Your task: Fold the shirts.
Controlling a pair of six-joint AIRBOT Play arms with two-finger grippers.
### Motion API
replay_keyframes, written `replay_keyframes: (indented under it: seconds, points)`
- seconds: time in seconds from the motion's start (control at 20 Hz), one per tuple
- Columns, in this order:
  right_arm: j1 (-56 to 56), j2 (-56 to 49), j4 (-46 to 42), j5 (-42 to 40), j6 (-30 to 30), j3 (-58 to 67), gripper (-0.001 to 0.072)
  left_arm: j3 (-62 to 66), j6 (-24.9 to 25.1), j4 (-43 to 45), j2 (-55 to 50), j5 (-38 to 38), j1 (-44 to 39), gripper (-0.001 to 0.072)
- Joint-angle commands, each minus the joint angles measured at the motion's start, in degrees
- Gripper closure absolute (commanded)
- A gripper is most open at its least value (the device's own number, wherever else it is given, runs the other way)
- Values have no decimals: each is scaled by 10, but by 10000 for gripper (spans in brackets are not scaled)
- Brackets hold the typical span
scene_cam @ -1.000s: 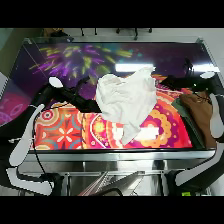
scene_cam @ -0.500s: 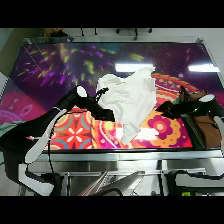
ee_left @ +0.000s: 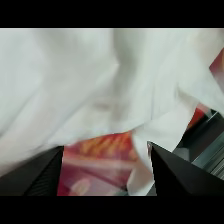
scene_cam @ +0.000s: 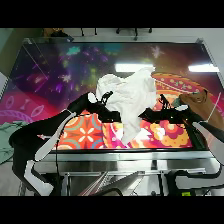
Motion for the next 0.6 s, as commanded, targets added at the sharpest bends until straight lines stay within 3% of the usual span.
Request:
replay_keyframes:
  seconds: [0.0,0.15,0.25,0.3,0.35,0.4,0.45,0.55]
  points:
    - [11,-6,70,-16,-40,1,586,0,-31,6,-17,48,-12,105]
    - [11,-6,75,-1,-46,2,692,10,-44,7,-17,75,-12,107]
    - [11,-6,76,3,-49,2,692,22,-53,7,-17,91,-12,120]
    - [11,-6,76,3,-50,2,692,26,-57,7,-17,102,-14,246]
    - [11,-6,76,3,-50,2,692,31,-55,10,-17,111,-18,493]
    - [11,-6,76,3,-50,2,692,35,-54,12,-17,117,-18,604]
    - [11,-6,75,7,-51,2,692,39,-48,12,-17,116,-17,694]
    - [9,-2,73,16,-59,3,693,53,-43,11,-12,98,-9,690]
